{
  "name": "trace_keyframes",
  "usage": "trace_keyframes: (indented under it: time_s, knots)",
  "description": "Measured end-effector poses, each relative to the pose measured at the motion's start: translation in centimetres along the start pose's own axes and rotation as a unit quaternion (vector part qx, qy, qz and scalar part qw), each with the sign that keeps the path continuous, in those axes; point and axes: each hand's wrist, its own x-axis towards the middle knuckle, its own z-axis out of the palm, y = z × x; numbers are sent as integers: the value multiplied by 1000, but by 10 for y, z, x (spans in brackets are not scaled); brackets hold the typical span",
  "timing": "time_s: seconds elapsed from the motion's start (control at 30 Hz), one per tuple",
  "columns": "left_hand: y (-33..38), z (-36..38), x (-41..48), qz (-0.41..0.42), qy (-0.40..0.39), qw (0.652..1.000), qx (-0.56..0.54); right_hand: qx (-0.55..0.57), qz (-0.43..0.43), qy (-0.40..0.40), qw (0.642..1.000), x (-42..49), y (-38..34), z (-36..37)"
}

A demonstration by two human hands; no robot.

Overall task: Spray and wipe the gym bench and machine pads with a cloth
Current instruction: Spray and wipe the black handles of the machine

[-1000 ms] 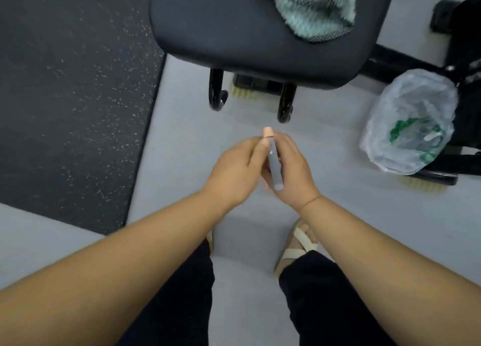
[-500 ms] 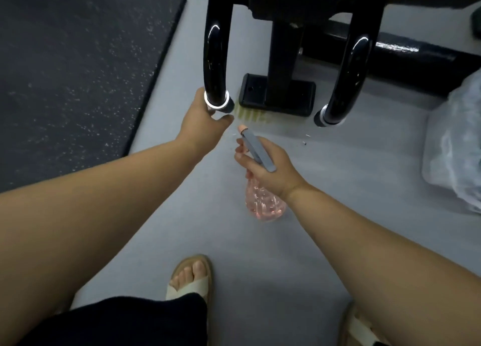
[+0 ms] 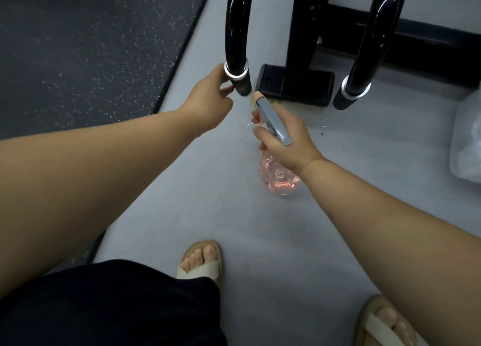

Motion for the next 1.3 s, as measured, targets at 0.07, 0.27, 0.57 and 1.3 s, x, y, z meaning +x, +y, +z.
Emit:
trace_keyframes:
  time_s: [0.07,0.27,0.57,1.3]
  knots:
    - [2,1,0,-6,11,1000,-3,19,26,12,999,-1,-4,-3]
    - [4,10,-1,-39,32,999,-8,49,95,-15,994,-2,-13,-27]
    - [5,9,-1,-35,65,997,-8,60,112,-116,985,9,-36,-37]
    - [66,102,-8,-73,-137,987,35,17,117,6,993,-51,9,-95]
